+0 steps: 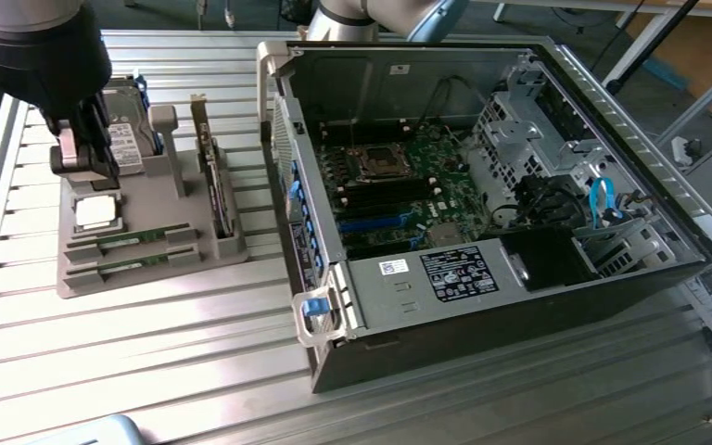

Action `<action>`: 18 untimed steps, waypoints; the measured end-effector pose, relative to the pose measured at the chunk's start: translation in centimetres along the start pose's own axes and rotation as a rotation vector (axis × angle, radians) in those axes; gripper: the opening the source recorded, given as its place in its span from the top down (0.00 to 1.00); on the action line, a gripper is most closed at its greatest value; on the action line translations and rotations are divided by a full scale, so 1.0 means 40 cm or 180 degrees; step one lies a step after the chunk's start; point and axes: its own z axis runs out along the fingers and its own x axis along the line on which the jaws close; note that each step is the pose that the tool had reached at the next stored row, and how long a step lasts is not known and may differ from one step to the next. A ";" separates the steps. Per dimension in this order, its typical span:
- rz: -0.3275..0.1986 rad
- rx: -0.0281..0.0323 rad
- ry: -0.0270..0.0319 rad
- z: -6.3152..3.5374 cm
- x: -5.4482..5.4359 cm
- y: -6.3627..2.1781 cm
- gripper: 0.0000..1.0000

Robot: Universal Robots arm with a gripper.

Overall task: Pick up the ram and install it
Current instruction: 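Pick up the ram and move it above insertion slot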

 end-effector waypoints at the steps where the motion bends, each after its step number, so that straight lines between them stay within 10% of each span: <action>1: 0.0000 0.0000 0.0000 0.002 0.000 0.000 0.76; 18: 0.0000 0.0000 0.0000 0.042 0.003 0.000 0.76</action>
